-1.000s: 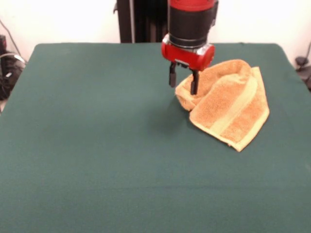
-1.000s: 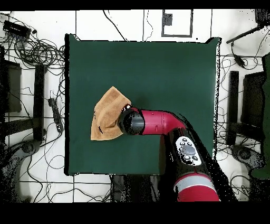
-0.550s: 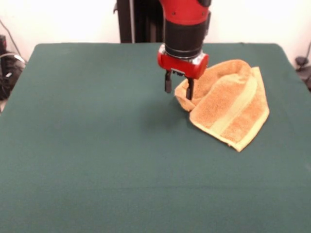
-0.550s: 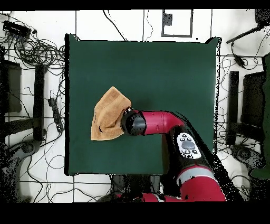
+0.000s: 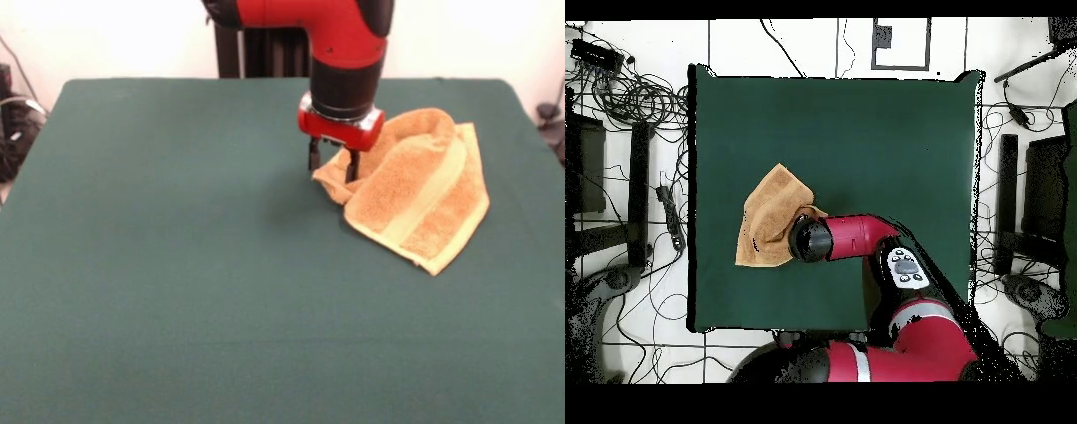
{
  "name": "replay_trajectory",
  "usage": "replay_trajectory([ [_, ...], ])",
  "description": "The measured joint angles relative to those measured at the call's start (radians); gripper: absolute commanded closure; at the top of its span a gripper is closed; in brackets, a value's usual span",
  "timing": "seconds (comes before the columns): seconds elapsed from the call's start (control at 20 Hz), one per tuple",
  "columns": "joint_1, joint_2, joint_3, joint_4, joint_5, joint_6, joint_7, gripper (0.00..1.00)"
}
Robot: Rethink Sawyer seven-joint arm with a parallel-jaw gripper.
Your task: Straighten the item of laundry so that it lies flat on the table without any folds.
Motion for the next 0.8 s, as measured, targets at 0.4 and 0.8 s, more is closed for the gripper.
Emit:
replay_trajectory([
  [0.4,0.008,0.005,0.0,-0.004,0.0,0.0,0.0,0.0],
  [0.8,0.009,0.006,0.005,-0.011,0.001,0.006,0.0,1.0],
])
